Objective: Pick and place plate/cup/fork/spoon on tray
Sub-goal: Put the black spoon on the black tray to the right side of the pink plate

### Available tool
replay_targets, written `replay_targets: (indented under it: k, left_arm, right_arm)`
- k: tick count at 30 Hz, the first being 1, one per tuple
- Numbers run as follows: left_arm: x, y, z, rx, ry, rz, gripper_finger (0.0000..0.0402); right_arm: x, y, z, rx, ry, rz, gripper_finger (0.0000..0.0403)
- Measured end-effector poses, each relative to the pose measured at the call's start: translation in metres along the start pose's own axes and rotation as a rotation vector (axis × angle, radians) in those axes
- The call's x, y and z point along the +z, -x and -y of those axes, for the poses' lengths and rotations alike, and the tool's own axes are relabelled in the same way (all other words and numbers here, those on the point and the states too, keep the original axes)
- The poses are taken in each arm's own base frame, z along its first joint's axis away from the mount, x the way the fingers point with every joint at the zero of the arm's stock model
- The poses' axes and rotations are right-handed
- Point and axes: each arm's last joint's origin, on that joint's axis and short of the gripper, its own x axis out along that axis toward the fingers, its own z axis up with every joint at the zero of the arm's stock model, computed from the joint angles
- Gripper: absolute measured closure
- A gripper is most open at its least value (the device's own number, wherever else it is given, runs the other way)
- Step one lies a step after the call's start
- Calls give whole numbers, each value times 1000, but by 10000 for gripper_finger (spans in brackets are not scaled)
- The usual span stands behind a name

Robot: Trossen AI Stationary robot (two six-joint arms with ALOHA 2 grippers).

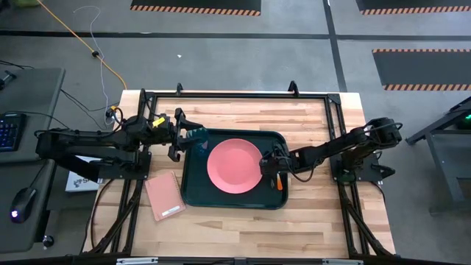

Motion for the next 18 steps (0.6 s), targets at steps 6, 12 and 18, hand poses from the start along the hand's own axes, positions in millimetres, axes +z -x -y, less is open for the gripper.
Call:
replay_targets:
  k: [6, 12, 18]
  left_arm:
    - [0, 0, 0, 0, 0, 0, 188]
    - [0, 0, 0, 0, 0, 0, 188]
    - [0, 0, 0, 0, 0, 0, 188]
  right_arm:
    - [0, 0, 0, 0, 1, 0, 377]
    - [0, 0, 0, -1, 1, 1, 377]
    - [0, 0, 1, -14, 5, 7, 377]
